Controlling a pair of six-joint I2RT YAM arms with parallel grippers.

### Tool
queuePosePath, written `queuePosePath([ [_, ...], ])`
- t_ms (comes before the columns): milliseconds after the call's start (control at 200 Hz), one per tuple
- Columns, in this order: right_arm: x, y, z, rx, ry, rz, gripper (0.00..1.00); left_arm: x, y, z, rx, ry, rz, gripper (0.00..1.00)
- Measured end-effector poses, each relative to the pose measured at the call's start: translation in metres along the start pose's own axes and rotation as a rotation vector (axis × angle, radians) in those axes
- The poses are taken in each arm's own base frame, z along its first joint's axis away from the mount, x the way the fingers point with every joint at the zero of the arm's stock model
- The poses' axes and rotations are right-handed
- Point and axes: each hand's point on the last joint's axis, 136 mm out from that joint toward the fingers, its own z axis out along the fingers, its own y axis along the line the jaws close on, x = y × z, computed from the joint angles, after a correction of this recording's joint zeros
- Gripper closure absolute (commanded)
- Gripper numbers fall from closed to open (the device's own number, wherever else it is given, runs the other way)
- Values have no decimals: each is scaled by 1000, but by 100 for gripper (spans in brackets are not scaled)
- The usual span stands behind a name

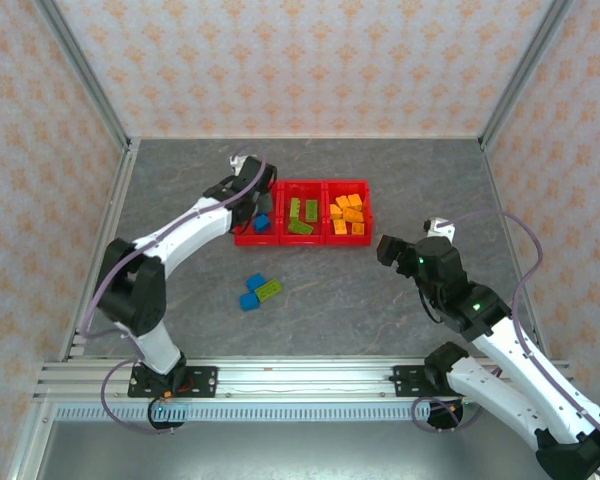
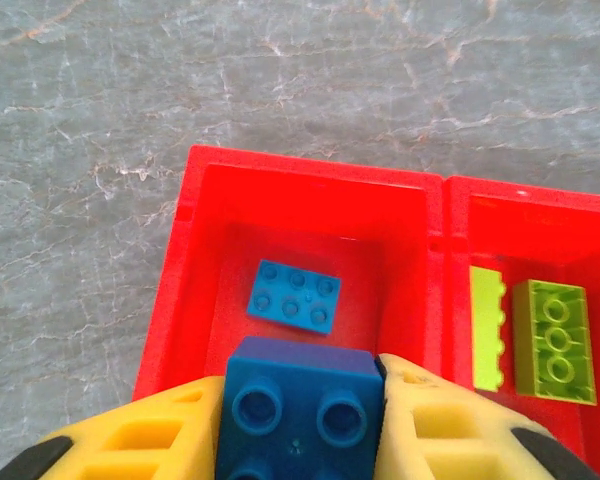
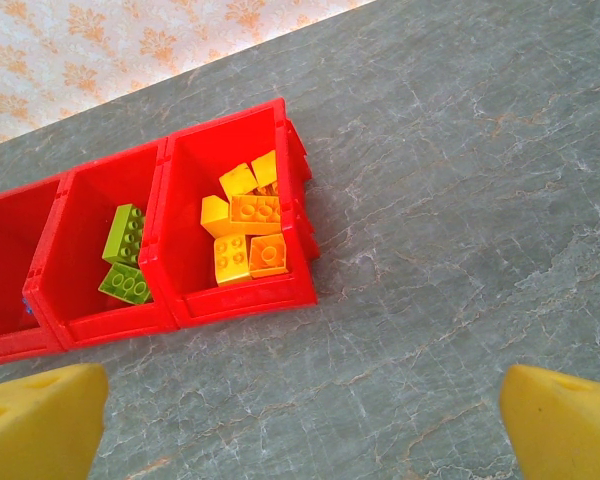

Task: Sort the legos into containers by color
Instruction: Place the lego in the container, then pick up the lego from the middle-left of the table.

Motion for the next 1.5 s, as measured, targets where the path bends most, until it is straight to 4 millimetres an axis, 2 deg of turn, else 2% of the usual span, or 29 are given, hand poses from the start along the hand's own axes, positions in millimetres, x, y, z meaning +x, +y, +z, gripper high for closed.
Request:
queuePosePath([
  [165,0,0,0,0,0,0,0,7,-11,32,-10,50,34,59],
  [285,0,0,0,0,0,0,0,7,-13,41,-6,68,49,42],
  [400,0,0,0,0,0,0,0,-1,-14,38,1,56,39,23],
  [526,0,0,0,0,0,0,0,-7,-13,30,6,43,49,15],
  [666,0,0,0,0,1,-1,0,-16,-7,8,13,17,68,1],
  [761,0,0,0,0,1,-1,0,-12,5,-11,9,5,68,1],
  [946,0,0,0,0,1,-1,0,27,35,-31,-10,49,82,1],
  [1121,2,0,3,4,9,-4,0,87,55,-33,-16,154,90,1],
  [1311,4,0,5,9,16,-7,0,144,57,-44,4,234,73,1],
  [1502,4,0,5,7,18,-7,0,182,58,-51,24,287,-3,14],
])
